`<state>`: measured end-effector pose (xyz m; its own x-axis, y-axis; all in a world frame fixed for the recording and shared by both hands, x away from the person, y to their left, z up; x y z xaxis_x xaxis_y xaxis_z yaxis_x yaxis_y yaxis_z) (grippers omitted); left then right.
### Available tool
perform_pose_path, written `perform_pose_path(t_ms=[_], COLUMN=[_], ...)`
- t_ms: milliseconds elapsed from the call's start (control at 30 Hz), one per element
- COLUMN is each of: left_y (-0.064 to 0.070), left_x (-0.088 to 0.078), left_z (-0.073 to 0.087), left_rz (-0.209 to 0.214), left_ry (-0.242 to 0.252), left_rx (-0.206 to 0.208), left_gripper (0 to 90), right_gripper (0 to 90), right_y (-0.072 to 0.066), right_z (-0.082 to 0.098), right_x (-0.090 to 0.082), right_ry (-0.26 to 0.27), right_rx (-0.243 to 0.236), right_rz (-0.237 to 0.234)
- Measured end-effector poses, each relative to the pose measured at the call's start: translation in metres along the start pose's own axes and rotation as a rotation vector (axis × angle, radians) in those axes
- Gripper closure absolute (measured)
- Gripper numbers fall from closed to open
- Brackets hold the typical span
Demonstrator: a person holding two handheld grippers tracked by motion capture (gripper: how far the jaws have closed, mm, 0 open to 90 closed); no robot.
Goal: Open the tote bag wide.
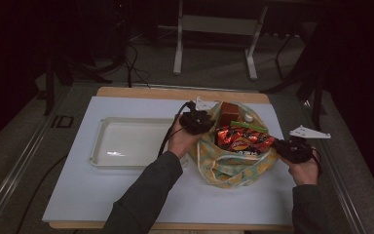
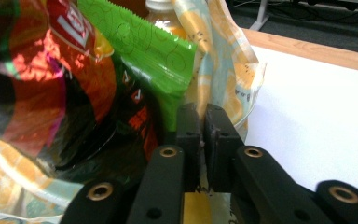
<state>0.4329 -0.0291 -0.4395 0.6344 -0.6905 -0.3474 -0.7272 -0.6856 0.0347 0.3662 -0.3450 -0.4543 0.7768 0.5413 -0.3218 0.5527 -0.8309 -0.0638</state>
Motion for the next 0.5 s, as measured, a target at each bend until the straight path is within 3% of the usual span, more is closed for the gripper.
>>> perform_pose_path(t_ms=[167, 367, 500], left_y=[-0.002, -0.008, -0.011], left_x=[0.006, 0.015, 0.022], left_z=[-0.002, 0.002, 0.01], left_rz=[-0.009, -0.047, -0.067], left_ry=[-0.014, -0.044, -0.091], left_rx=[-0.002, -0.032, -0.051], left_gripper=[87.1, 88.2, 88.2], right_gripper=[88.0, 88.2, 88.2], right_y=[0.003, 0.01, 0.013], right_z=[-0.008, -0.015, -0.012], right_x=[0.006, 0.013, 0.022], right_ry=[-0.006, -0.011, -0.05], right_rx=[-0.01, -0.005, -0.011], right_rz=[0.013, 0.026, 0.04])
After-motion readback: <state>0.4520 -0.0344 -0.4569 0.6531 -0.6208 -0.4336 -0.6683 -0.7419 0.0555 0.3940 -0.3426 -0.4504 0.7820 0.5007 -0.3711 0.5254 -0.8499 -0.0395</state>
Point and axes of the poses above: each handheld gripper's, and its own axes: x roughly forward along the jaws, z roughly out of its underside, y roughly to its right, the point moved 2 cm from there along x, roughly forward along the jaws, and after that the axes turned 13 degrees about y, right-handed, at the moved point
